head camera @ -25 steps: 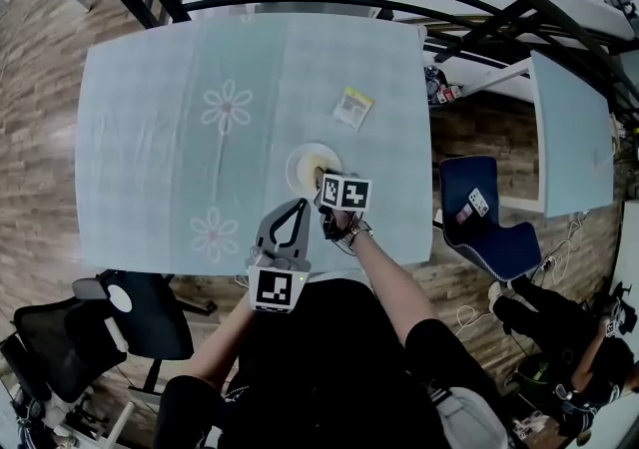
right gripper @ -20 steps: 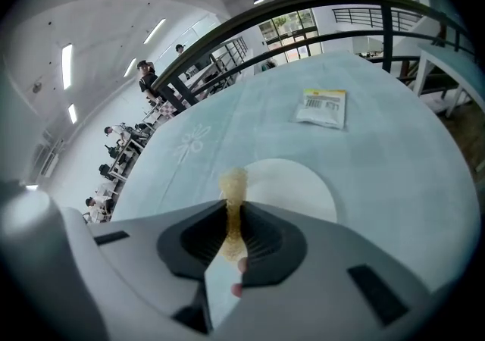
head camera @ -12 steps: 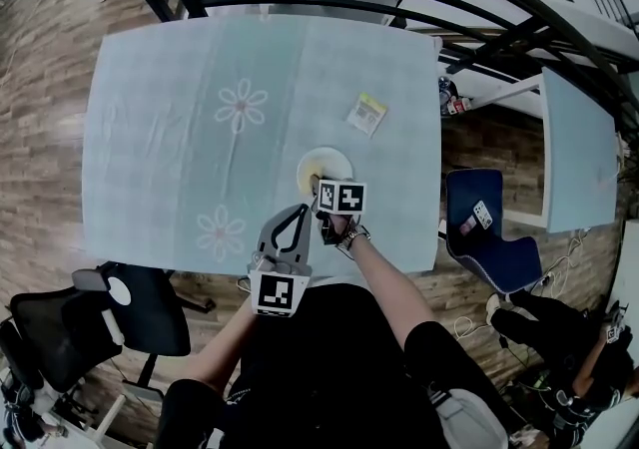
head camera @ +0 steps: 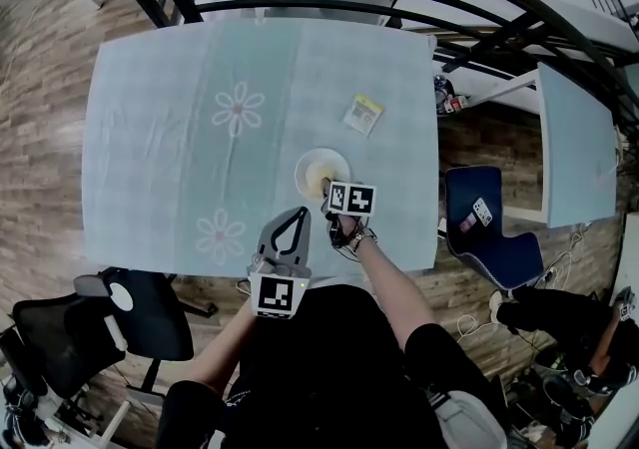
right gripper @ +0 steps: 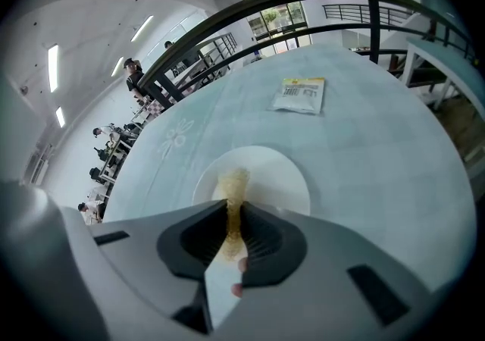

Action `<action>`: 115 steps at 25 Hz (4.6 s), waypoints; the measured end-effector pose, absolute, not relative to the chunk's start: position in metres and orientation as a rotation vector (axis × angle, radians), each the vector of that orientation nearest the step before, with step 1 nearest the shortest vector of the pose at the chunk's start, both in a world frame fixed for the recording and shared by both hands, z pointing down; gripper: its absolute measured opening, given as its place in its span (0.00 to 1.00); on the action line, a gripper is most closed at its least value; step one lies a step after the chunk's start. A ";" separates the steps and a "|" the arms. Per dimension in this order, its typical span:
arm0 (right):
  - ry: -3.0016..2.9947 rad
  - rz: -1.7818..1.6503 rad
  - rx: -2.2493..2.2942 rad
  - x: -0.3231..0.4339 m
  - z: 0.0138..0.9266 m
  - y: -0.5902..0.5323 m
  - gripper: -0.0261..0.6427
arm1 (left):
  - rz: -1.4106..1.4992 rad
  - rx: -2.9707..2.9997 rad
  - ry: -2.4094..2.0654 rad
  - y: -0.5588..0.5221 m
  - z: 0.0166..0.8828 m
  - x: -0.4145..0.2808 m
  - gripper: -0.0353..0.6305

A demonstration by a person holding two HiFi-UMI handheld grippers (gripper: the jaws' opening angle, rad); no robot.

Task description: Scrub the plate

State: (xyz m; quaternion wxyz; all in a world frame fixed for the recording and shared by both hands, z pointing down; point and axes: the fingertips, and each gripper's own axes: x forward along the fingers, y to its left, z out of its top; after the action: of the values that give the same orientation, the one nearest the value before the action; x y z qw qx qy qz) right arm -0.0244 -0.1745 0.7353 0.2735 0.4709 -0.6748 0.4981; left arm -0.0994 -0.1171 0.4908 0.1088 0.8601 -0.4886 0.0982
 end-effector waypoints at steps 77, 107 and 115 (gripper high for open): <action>-1.715 1.487 1.275 0.008 0.730 -0.140 0.12 | 0.300 2.596 -1.337 -0.109 0.496 -0.091 0.07; -1.915 0.907 1.758 0.038 0.642 -0.130 0.12 | 0.287 2.626 -1.250 -0.066 0.501 -0.087 0.07; -2.183 0.616 1.802 0.020 0.559 -0.105 0.12 | 0.261 2.678 -1.191 -0.050 0.490 -0.075 0.07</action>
State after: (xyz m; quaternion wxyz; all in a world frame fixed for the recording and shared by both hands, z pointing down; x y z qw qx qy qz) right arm 0.0203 -0.1048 0.5588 0.1221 0.6173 -0.7480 0.2110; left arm -0.0755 -0.0504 0.4896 0.0993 0.9057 -0.4027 0.0881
